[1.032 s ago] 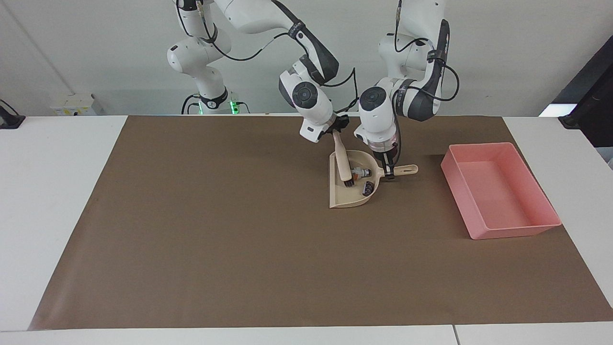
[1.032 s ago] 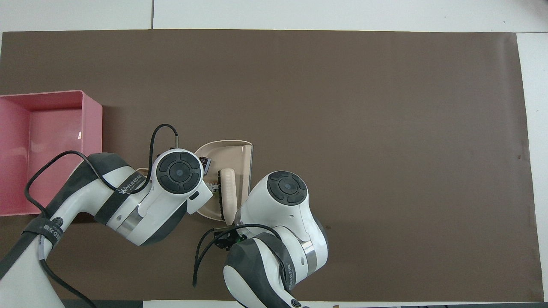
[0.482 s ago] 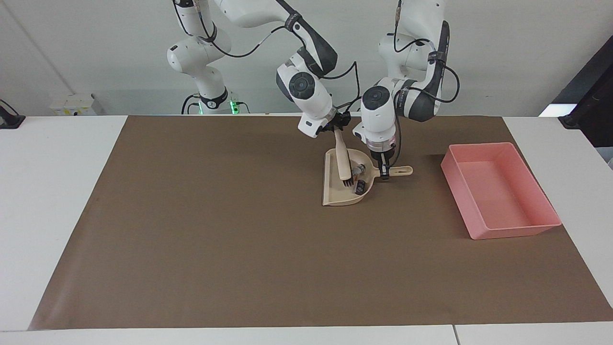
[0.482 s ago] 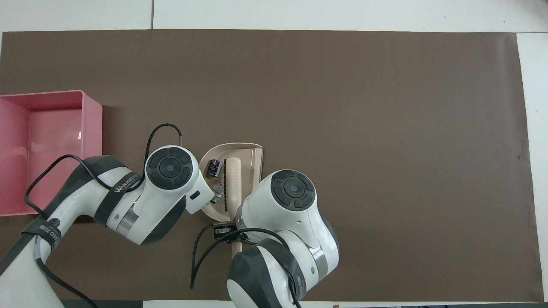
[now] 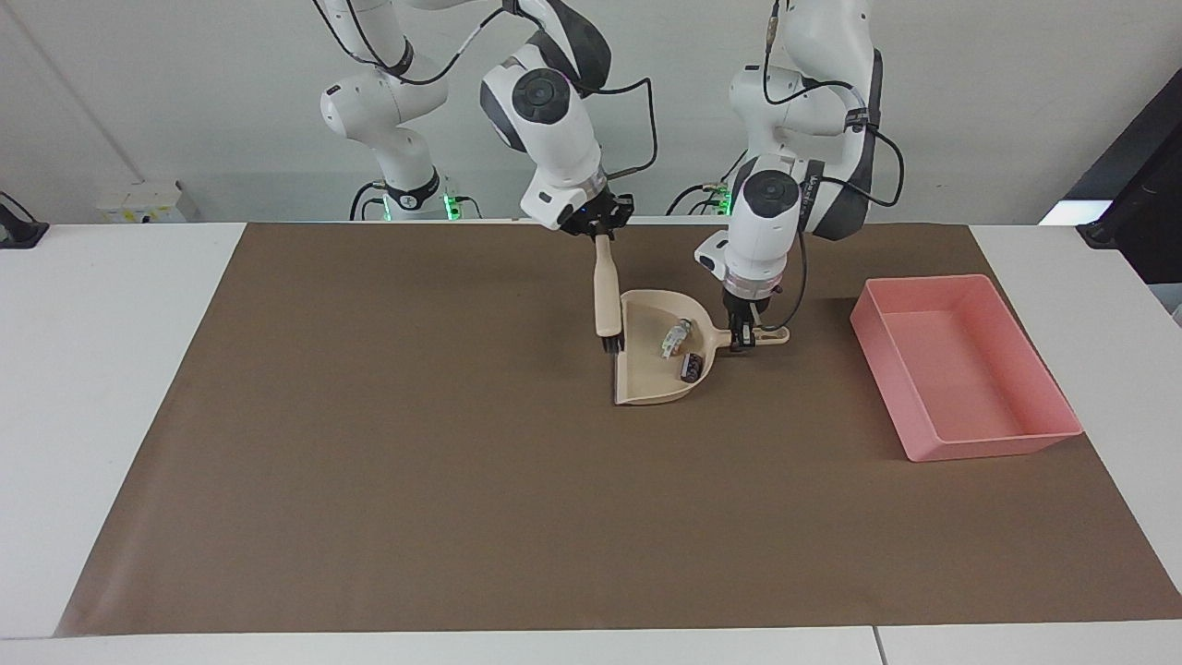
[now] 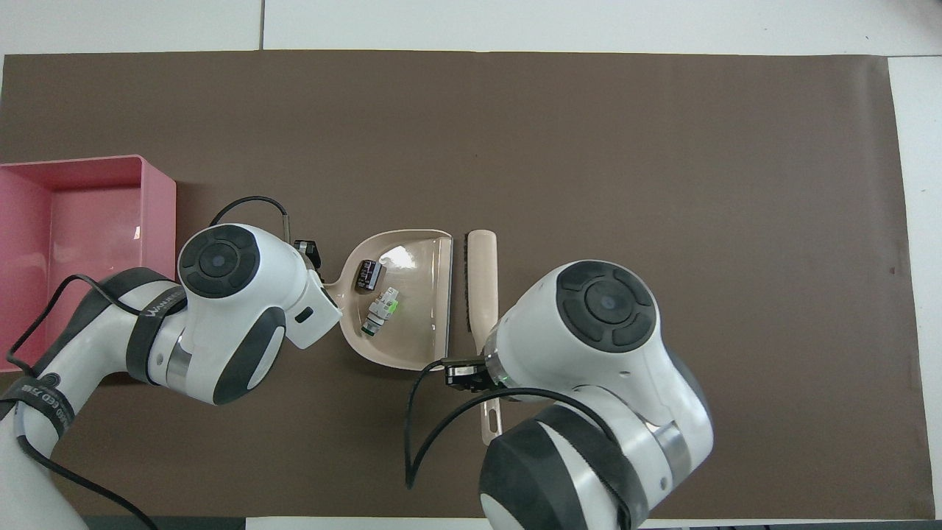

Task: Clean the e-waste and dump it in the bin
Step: 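Carry the dustpan to the bin with the left gripper while the right gripper returns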

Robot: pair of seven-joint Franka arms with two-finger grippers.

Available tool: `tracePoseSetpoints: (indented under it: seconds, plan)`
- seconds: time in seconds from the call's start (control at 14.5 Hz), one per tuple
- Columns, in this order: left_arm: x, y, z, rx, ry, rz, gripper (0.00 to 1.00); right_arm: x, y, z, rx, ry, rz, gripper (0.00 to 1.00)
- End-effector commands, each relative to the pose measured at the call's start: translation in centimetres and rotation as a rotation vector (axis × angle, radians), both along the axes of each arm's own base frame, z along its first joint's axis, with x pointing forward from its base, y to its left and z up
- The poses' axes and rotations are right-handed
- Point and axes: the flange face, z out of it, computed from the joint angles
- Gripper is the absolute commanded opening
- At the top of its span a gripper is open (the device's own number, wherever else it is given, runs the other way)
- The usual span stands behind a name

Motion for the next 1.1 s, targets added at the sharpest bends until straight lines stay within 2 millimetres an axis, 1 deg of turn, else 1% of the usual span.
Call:
tracePoseSetpoints:
  seconds: [0.0, 0.07, 0.14, 0.21, 0.34, 0.41, 0.48, 0.55, 0.62, 0.69, 0.76, 0.89, 1.03]
  plan:
    - [3.5, 3.2, 1.3, -0.116, -0.005, -0.016, 0.01, 2.0, -5.9, 0.6, -0.092, -0.038, 0.001, 0.00]
    - [4.6, 4.4, 1.8, -0.158, -0.009, -0.022, 0.01, 3.0, -8.2, 0.4, -0.125, -0.038, 0.013, 0.00]
    - [5.2, 5.7, 2.0, -0.190, 0.005, -0.032, 0.01, 3.8, -10.6, 0.2, -0.152, -0.036, 0.040, 0.00]
    - [6.0, 6.7, 2.6, -0.231, 0.015, -0.035, 0.01, 4.7, -13.4, -0.1, -0.176, -0.032, 0.060, 0.00]
    - [7.3, 8.7, 3.3, -0.294, 0.029, -0.052, 0.01, 5.9, -18.6, -0.8, -0.193, -0.036, 0.097, 0.00]
    - [7.8, 9.6, 3.8, -0.331, 0.031, -0.056, 0.01, 6.4, -21.8, -1.5, -0.192, -0.030, 0.112, 0.00]
    - [8.3, 10.6, 4.5, -0.365, 0.031, -0.041, 0.01, 6.9, -24.9, -1.9, -0.191, -0.026, 0.119, 0.00]
    - [8.7, 11.6, 5.6, -0.388, 0.034, -0.022, 0.01, 7.2, -28.2, -2.7, -0.197, -0.012, 0.146, 0.00]
    - [9.3, 12.5, 7.1, -0.408, 0.040, -0.013, 0.00, 7.3, -30.5, -3.4, -0.222, -0.010, 0.174, 0.00]
    - [9.7, 13.5, 8.4, -0.426, 0.052, -0.003, 0.00, 7.2, -32.5, -4.1, -0.247, 0.002, 0.181, 0.00]
    - [10.2, 15.1, 9.1, -0.451, 0.063, 0.024, 0.00, 6.9, -34.2, -4.9, -0.255, 0.015, 0.163, 0.00]
    - [10.4, 17.5, 10.7, -0.516, 0.080, 0.069, 0.00, 6.5, -36.4, -6.3, -0.255, 0.018, 0.133, 0.00]
    - [10.4, 20.3, 12.3, -0.563, 0.092, 0.107, 0.00, 6.1, -39.6, -8.1, -0.247, 0.038, 0.076, 0.00]
